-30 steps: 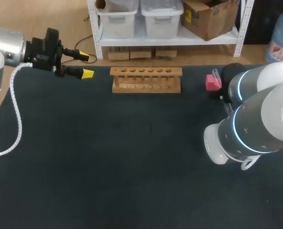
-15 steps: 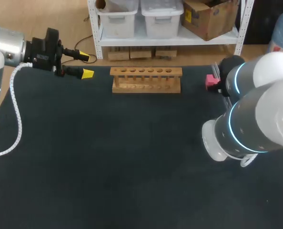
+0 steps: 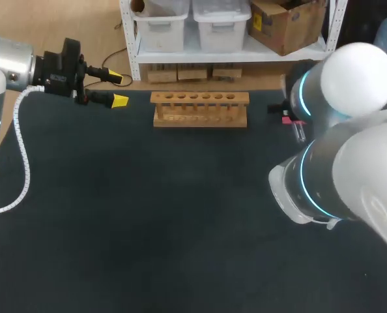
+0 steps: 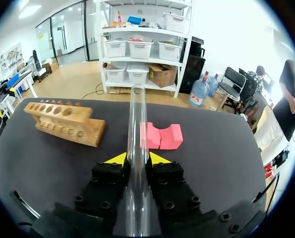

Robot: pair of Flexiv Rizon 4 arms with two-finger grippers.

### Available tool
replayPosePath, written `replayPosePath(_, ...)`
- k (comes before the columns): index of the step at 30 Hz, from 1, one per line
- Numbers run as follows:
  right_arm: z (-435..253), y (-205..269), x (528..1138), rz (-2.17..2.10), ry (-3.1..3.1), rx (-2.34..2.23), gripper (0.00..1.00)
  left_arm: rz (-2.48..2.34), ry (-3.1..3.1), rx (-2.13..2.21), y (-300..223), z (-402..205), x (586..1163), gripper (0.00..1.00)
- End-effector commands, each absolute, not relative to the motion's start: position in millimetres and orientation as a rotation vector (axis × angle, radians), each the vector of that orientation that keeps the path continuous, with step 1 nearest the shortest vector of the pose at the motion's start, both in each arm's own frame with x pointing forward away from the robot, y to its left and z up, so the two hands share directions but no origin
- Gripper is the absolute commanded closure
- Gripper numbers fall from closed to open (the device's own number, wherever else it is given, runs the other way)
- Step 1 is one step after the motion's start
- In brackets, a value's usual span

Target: Grasp the test tube, adjust it, and insert it.

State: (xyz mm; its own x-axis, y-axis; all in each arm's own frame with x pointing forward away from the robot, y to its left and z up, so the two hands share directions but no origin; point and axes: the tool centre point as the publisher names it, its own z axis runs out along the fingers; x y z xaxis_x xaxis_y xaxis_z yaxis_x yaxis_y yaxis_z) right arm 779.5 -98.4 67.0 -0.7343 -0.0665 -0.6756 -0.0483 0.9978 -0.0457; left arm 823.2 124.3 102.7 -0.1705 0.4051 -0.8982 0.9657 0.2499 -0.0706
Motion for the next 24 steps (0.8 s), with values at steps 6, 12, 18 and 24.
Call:
replayPosePath(6,91,-64,763,-0.134,2.375,-0.078,1.0,-0.881,1.718,1.271,125,102,822,0.0)
replayPosePath(12,98,-41,764,-0.149,2.359,-0.111,1.0,-0.881,1.718,1.271,125,102,822,0.0)
replayPosePath(18,100,-14,762,-0.156,2.358,-0.096,1.0,-0.881,1.718,1.271,125,102,822,0.0)
replayPosePath(24,97,10,769,-0.115,2.348,-0.082,1.0,-0.881,1.718,1.271,125,102,822,0.0)
